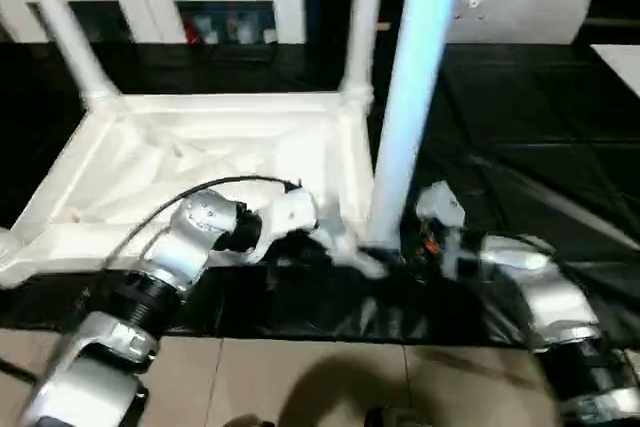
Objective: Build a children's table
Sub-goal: Rotate leg to tighten
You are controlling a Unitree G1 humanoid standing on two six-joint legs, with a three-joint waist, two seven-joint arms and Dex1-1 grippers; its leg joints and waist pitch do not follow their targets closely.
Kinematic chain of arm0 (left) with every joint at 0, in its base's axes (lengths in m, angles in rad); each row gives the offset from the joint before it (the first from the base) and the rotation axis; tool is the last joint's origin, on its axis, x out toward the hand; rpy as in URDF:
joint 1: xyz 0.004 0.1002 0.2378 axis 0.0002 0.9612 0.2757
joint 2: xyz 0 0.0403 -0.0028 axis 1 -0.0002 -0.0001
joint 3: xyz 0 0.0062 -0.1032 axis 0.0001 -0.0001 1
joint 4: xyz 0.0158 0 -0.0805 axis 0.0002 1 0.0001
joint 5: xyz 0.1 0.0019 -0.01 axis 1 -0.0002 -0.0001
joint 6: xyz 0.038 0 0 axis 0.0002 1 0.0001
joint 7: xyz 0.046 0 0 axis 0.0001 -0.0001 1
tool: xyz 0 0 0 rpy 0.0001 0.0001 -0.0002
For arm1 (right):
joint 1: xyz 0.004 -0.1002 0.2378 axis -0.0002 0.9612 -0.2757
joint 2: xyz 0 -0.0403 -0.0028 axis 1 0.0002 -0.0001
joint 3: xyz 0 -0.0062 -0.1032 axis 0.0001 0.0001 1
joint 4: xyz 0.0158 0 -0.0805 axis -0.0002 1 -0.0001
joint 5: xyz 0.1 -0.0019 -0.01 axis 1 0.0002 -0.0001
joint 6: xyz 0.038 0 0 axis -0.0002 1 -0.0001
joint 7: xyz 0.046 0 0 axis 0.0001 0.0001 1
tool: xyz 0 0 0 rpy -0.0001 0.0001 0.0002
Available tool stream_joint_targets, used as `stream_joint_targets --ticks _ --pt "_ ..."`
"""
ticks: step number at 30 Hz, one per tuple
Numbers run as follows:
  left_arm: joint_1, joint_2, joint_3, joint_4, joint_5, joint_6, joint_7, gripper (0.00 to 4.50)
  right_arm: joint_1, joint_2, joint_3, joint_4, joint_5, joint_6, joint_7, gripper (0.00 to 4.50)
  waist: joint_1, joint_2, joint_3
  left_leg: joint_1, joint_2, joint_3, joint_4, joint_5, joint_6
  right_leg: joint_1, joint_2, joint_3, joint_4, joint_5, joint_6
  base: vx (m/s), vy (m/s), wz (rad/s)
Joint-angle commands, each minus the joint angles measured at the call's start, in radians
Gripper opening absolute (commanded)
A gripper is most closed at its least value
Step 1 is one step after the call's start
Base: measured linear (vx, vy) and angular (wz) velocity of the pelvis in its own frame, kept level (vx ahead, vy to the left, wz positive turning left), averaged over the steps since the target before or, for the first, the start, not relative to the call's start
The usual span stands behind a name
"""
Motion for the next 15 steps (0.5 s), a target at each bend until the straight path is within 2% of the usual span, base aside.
stream_joint_targets --ticks 1,3,4,5,6,8,9,10,11,12,13,15 --pt "-0.018 -0.087 0.017 -0.039 -0.002 0.082 0.155 0.0 -0.001 0.099 0.048 0.013 -0.012 0.068 -0.117 2.72 -0.004 -0.011 -0.063 -0.006 0.035 -0.015 -0.071 -0.168 0.05 0.056 -0.073 0.042 -0.092 -0.426 -0.155 0.0 0.0 0.0" --pt "-0.027 -0.116 0.025 -0.036 0.004 0.108 0.202 0.0 -0.013 0.142 0.031 0.024 -0.012 0.082 -0.183 2.72 -0.018 -0.01 -0.061 -0.007 0.034 -0.015 -0.071 -0.177 0.052 0.053 -0.071 0.041 -0.095 -0.431 -0.153 0.0 0.0 0.0" --pt "-0.038 -0.149 0.035 -0.027 0.01 0.13 0.258 0.0 -0.028 0.187 0.013 0.04 -0.014 0.092 -0.257 2.72 -0.023 -0.01 -0.062 -0.009 0.031 -0.018 -0.07 -0.18 0.058 0.055 -0.072 0.04 -0.098 -0.439 -0.149 0.0 0.0 0.0" --pt "-0.06 -0.215 0.057 0.0 0.016 0.151 0.37 0.0 -0.056 0.258 -0.008 0.071 -0.028 0.11 -0.38 2.72 -0.029 -0.008 -0.062 -0.008 0.031 -0.016 -0.068 -0.18 0.059 0.05 -0.072 0.041 -0.099 -0.434 -0.154 0.0 0.0 0.0" --pt "-0.063 -0.224 0.06 0.005 0.018 0.151 0.386 0.0 -0.06 0.267 -0.011 0.076 -0.031 0.113 -0.399 2.72 -0.033 -0.005 -0.061 -0.008 0.03 -0.016 -0.068 -0.181 0.057 0.048 -0.07 0.04 -0.099 -0.435 -0.155 0.0 0.0 0.0" --pt "-0.078 -0.264 0.074 0.018 0.036 0.156 0.46 0.0 -0.081 0.307 -0.038 0.101 -0.045 0.136 -0.491 2.72 -0.035 -0.008 -0.063 -0.002 0.027 -0.016 -0.067 -0.19 0.057 0.046 -0.068 0.039 -0.104 -0.442 -0.153 0.0 0.0 0.0" --pt "-0.081 -0.275 0.074 0.021 0.042 0.149 0.474 0.0 -0.086 0.318 -0.054 0.107 -0.033 0.132 -0.502 2.72 -0.036 -0.006 -0.064 -0.008 0.028 -0.016 -0.068 -0.183 0.071 0.05 -0.069 0.04 -0.103 -0.401 -0.157 0.0 0.0 0.0" --pt "-0.083 -0.285 0.074 0.021 0.042 0.149 0.477 0.0 -0.086 0.324 -0.068 0.106 -0.019 0.113 -0.502 2.72 -0.034 -0.002 -0.066 -0.008 0.029 -0.017 -0.067 -0.175 0.075 0.052 -0.07 0.041 -0.1 -0.379 -0.161 0.0 0.0 0.0" --pt "-0.084 -0.291 0.074 0.021 0.041 0.149 0.478 0.0 -0.086 0.327 -0.076 0.105 -0.01 0.098 -0.5 3.07 -0.034 -0.003 -0.069 -0.01 0.03 -0.017 -0.067 -0.163 0.082 0.054 -0.071 0.042 -0.098 -0.346 -0.168 0.0 0.0 0.0" --pt "-0.083 -0.289 0.066 0.017 0.045 0.147 0.467 0.0 -0.081 0.326 -0.084 0.094 -0.005 0.1 -0.493 3.28 -0.031 0.004 -0.073 -0.013 0.034 -0.018 -0.067 -0.128 0.102 0.058 -0.069 0.041 -0.087 -0.252 -0.197 0.0 0.0 0.0" --pt "-0.081 -0.289 0.061 0.013 0.049 0.148 0.463 0.0 -0.078 0.327 -0.091 0.087 -0.005 0.106 -0.493 3.28 -0.031 0.004 -0.074 -0.014 0.034 -0.018 -0.067 -0.121 0.107 0.058 -0.069 0.04 -0.087 -0.232 -0.204 0.0 0.0 0.0" --pt "-0.073 -0.275 0.047 0.008 0.053 0.137 0.433 0.0 -0.061 0.31 -0.092 0.068 -0.011 0.101 -0.472 3.6 -0.03 0.002 -0.073 -0.017 0.034 -0.017 -0.067 -0.121 0.122 0.062 -0.072 0.039 -0.087 -0.218 -0.211 0.0 0.0 0.0"
